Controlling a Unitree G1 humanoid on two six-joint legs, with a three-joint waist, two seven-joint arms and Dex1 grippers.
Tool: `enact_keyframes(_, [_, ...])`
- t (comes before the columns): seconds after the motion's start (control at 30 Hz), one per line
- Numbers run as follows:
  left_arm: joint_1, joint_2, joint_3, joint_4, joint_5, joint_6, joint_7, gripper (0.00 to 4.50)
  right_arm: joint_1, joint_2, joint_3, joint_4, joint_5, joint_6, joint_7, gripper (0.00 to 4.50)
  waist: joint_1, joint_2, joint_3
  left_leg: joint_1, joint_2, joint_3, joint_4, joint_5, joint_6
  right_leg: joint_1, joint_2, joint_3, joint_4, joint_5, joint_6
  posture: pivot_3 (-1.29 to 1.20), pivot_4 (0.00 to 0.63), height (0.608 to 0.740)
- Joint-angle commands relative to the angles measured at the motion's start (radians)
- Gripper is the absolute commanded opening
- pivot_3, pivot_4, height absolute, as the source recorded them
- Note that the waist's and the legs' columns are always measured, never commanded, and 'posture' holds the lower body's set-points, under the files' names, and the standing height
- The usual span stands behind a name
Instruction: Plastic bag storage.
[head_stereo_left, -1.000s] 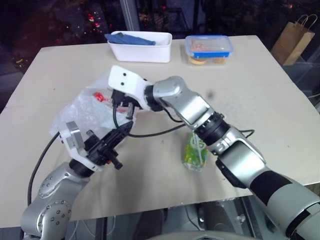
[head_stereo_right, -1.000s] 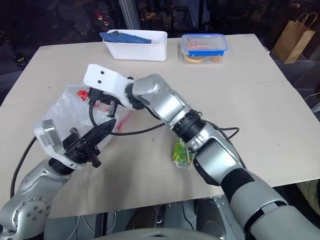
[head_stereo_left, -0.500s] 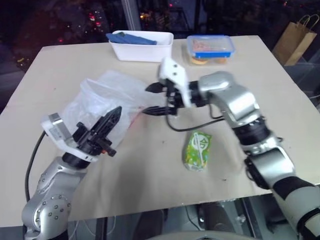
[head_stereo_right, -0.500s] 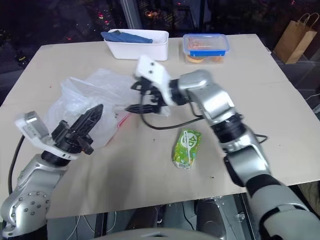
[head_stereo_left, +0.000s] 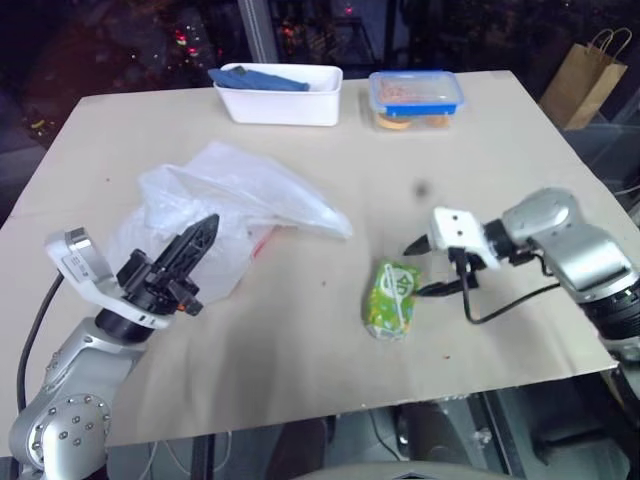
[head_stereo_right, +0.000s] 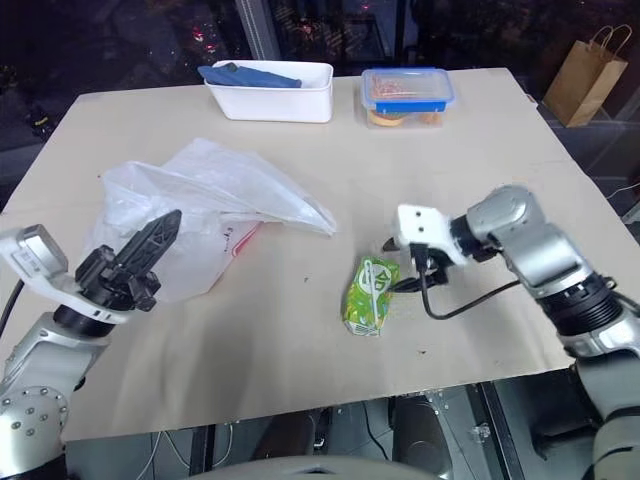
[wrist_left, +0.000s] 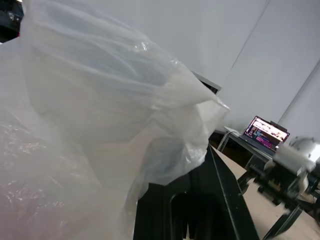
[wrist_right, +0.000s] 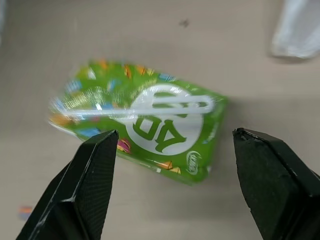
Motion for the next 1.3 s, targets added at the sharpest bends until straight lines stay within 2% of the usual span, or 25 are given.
enact_keyframes(0.03, [-0.007,0.004,0.004,-0.013,-0.01,-0.004,-0.008,0.0,-0.017,0.011,-0.015,0.026,-0.049,-0.165,-0.002,3.68,0.001,-0.001,0.0,0.0,0.0,0.0,0.0,0.0,0.0,0.0,0.0,0.0,0.0,0.0,0.0,0.0,0.15,0.74])
enact_keyframes(0.23, [0.002,-0.011,-0.009,-0.029,0.001,-0.013,0.002,0.0,-0.011,0.027,0.006,0.127,-0.127,-0.488,0.023,3.68,0.004,-0.001,0.0,0.001,0.0,-0.001,0.0,0.0,0.0,0.002,0.0,0.0,0.0,0.0,0.0,0.0,0.15,0.74])
enact_keyframes(0.43, [-0.003,-0.008,-0.012,-0.024,0.007,-0.013,0.005,0.0,-0.075,-0.004,-0.03,0.155,-0.098,-0.579,0.1,3.68,0.006,-0.001,0.0,0.002,0.0,-0.001,0.001,0.0,0.0,0.003,0.0,-0.001,-0.001,0.0,0.0,0.0,0.15,0.74])
enact_keyframes(0.53, [-0.015,-0.008,-0.027,-0.028,0.011,-0.009,0.015,0.0,-0.102,-0.036,0.004,0.148,-0.108,-0.61,0.185,3.68,0.006,-0.001,0.0,0.002,0.0,-0.002,0.001,0.0,0.0,0.004,0.0,-0.001,-0.001,0.0,0.0,0.0,0.15,0.74])
enact_keyframes(0.63, [-0.031,-0.01,-0.038,-0.025,0.016,-0.008,0.022,0.0,-0.121,-0.032,0.034,0.177,-0.143,-0.646,0.211,4.46,0.006,-0.001,0.0,0.002,0.0,-0.002,0.001,0.0,0.0,0.004,0.0,-0.001,-0.001,0.0,0.0,0.0,0.15,0.74])
enact_keyframes(0.73, [-0.04,-0.01,-0.04,-0.028,0.013,-0.006,0.03,0.0,-0.141,-0.032,0.061,0.197,-0.164,-0.724,0.233,4.46,0.006,-0.001,0.0,0.002,0.0,-0.002,0.001,0.0,0.0,0.004,0.0,-0.001,-0.001,0.0,0.0,0.0,0.15,0.74])
enact_keyframes(1.03, [-0.047,-0.016,-0.052,-0.025,0.025,-0.018,0.039,0.0,-0.252,0.142,0.153,0.342,-0.284,-0.886,0.147,4.46,0.003,0.0,0.0,0.003,0.001,-0.002,0.0,0.0,0.0,0.004,0.0,-0.001,0.0,0.0,0.0,0.0,0.15,0.74])
enact_keyframes(1.3, [-0.043,-0.035,-0.062,-0.02,0.051,-0.033,0.033,0.0,-0.303,0.243,0.212,0.395,-0.38,-0.968,0.109,4.46,0.001,0.0,0.0,0.004,0.0,-0.008,0.0,0.001,-0.002,0.005,0.0,-0.001,0.0,0.0,0.0,0.0,0.15,0.74])
